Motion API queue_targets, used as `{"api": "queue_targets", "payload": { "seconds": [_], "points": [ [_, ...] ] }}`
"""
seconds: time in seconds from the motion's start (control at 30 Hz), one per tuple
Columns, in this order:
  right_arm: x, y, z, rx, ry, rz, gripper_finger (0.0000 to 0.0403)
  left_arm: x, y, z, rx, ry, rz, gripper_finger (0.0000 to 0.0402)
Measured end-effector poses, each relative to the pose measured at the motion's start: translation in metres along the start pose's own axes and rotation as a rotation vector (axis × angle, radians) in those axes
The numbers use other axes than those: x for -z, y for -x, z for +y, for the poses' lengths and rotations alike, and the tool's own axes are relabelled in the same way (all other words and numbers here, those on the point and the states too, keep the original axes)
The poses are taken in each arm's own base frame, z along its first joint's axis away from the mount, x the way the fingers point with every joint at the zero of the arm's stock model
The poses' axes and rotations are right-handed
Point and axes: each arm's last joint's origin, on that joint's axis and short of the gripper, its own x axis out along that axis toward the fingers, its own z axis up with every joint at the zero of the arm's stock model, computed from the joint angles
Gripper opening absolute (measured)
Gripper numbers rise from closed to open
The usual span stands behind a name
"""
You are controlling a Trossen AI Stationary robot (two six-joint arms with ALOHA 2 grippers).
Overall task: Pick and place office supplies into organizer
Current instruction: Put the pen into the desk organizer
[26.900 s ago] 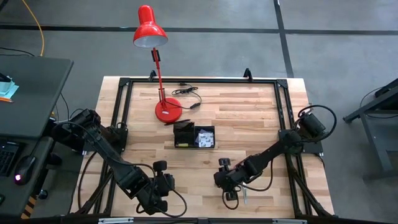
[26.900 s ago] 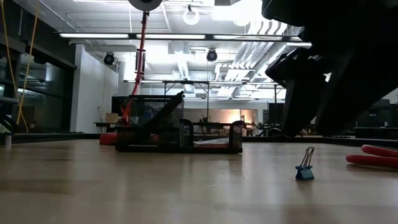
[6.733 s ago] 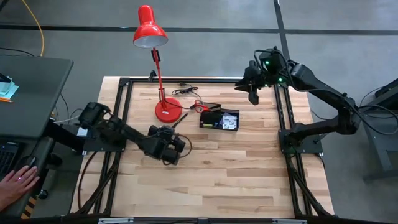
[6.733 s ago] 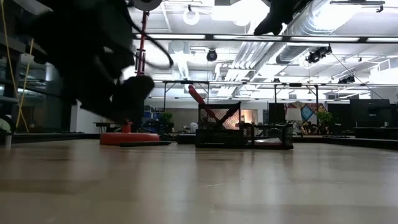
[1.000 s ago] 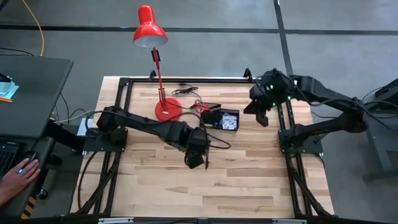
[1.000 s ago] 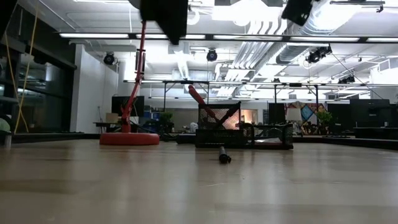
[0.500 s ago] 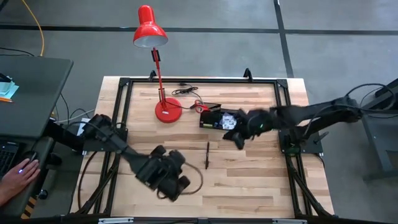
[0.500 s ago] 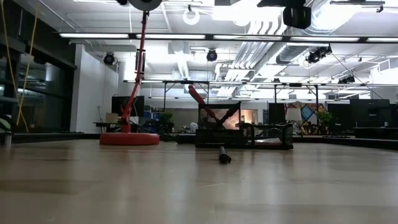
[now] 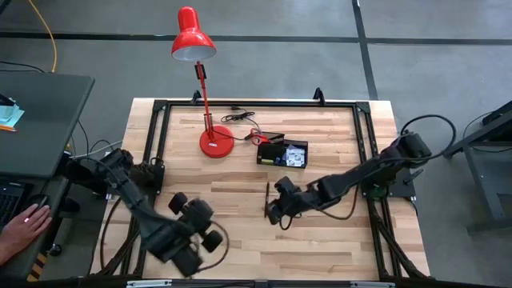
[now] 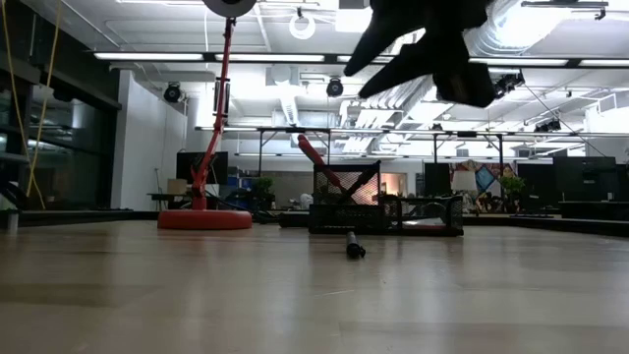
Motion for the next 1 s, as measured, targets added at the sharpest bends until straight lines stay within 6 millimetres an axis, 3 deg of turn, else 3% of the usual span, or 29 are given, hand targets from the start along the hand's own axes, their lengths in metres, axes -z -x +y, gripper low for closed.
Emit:
{"api": "queue_targets", "payload": {
  "seconds": [0.1, 0.27, 0.47, 0.63, 1.0],
  "points": [
    [-0.005, -0.003, 0.003, 0.074, -0.13, 0.014, 0.0087, 0.009, 0.017, 0.005, 0.053, -0.036, -0.017, 0.0024],
    [-0.019, -0.019, 0.008, 0.18, -0.198, -0.006, 0.0087, 0.029, 0.035, 0.009, 0.111, -0.094, -0.004, 0.0024],
    [-0.028, -0.054, -0.008, 0.348, -0.291, 0.106, 0.0087, 0.04, 0.046, 0.013, 0.144, -0.117, 0.014, 0.0026],
    [-0.031, -0.072, -0.013, 0.347, -0.371, 0.165, 0.0087, 0.046, 0.05, 0.015, 0.158, -0.154, 0.014, 0.0024],
    [-0.043, -0.079, -0.033, 0.444, -0.464, 0.209, 0.0093, 0.056, 0.058, 0.018, 0.184, -0.185, 0.016, 0.0024]
  ]
}}
